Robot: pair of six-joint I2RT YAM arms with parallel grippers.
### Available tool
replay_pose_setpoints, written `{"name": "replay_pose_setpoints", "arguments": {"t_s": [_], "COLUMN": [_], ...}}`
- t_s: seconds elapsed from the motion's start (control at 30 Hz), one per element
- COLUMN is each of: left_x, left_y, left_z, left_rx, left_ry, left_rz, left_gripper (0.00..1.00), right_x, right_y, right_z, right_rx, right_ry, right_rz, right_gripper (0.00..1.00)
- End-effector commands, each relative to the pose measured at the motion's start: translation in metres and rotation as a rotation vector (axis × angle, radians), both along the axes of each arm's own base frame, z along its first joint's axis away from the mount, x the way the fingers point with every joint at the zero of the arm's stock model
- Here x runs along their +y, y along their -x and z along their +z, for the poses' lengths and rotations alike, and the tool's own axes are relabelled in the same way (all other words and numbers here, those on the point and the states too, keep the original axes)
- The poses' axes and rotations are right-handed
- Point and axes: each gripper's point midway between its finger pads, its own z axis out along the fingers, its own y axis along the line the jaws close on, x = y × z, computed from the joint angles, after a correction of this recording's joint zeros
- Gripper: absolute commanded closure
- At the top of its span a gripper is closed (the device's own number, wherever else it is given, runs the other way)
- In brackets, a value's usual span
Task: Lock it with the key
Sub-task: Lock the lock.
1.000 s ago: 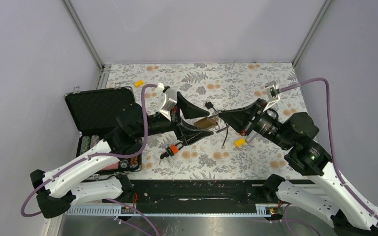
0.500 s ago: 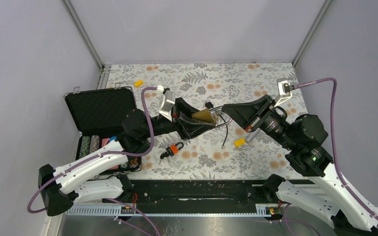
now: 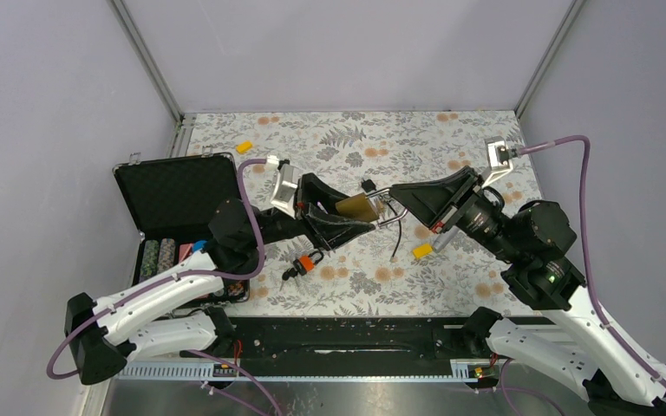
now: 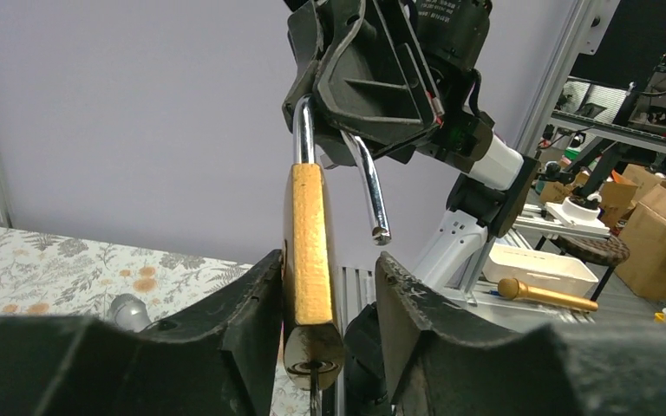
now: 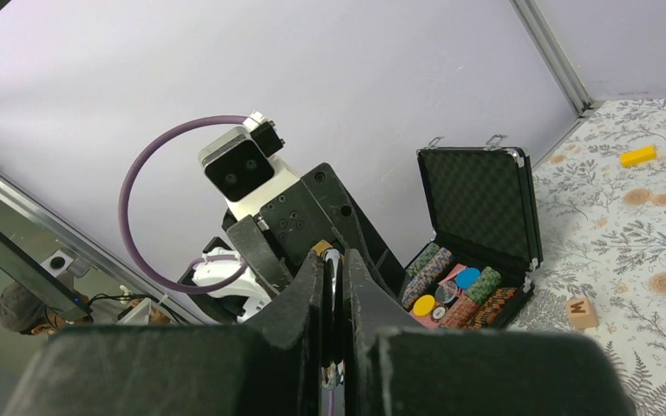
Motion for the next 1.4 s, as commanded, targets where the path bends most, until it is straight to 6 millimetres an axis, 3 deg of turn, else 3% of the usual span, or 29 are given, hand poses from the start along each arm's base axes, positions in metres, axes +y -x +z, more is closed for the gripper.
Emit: {"name": "replay_pose_setpoints", "arguments": {"t_s": [0.0, 0.17, 0.23, 0.3, 0.37, 0.4, 0.43, 0.53, 0.6, 0.67, 0.77, 0.93, 1.07, 1.37], "left_x": [0.016, 0.017, 0.017, 0.016, 0.02, 0.022, 0.026, 0.037, 0.044, 0.047, 0.05, 0.052, 0.049, 0.047], "left_y": [0.014, 0.013, 0.011, 0.007, -0.011, -0.021, -0.029, -0.044, -0.049, -0.046, -0.042, -0.026, -0.017, -0.006], "left_z": [0.026, 0.028, 0.03, 0.032, 0.035, 0.034, 0.033, 0.028, 0.027, 0.023, 0.018, 0.014, 0.007, 0.001], "left_rx": [-0.078, -0.073, -0.069, -0.063, -0.004, 0.026, 0.049, 0.091, 0.116, 0.13, 0.145, 0.151, 0.126, 0.09], "left_ry": [0.097, 0.115, 0.115, 0.117, 0.112, 0.101, 0.09, 0.064, 0.055, 0.014, -0.063, -0.168, -0.229, -0.276], "left_rz": [-0.028, -0.032, -0.029, -0.011, 0.076, 0.124, 0.164, 0.213, 0.211, 0.163, 0.111, 0.0, -0.082, -0.214], "left_gripper": [0.58, 0.65, 0.75, 1.0, 1.0, 1.0, 1.0, 1.0, 1.0, 1.0, 1.0, 1.0, 1.0, 1.0], "right_x": [-0.02, -0.02, -0.018, -0.014, -0.011, -0.007, -0.006, -0.007, -0.009, -0.01, -0.009, -0.006, 0.007, 0.022], "right_y": [0.015, 0.017, 0.017, 0.019, 0.016, 0.011, 0.008, -0.003, -0.006, -0.006, -0.004, -0.018, -0.025, -0.012], "right_z": [0.057, 0.058, 0.057, 0.054, 0.048, 0.036, 0.024, -0.008, -0.024, -0.038, -0.052, -0.064, -0.074, -0.074], "right_rx": [-0.118, -0.12, -0.118, -0.122, -0.107, -0.081, -0.084, -0.106, -0.134, -0.165, -0.186, -0.177, -0.182, -0.236], "right_ry": [-0.176, -0.176, -0.171, -0.142, -0.048, 0.033, 0.111, 0.289, 0.37, 0.44, 0.499, 0.533, 0.549, 0.51], "right_rz": [-0.013, -0.001, 0.005, 0.022, 0.014, 0.005, -0.006, -0.052, -0.065, -0.056, -0.03, -0.066, -0.027, 0.089], "right_gripper": [1.0, 1.0, 1.0, 1.0, 1.0, 1.0, 0.9, 0.4, 0.26, 0.23, 0.22, 0.22, 0.26, 0.63]}}
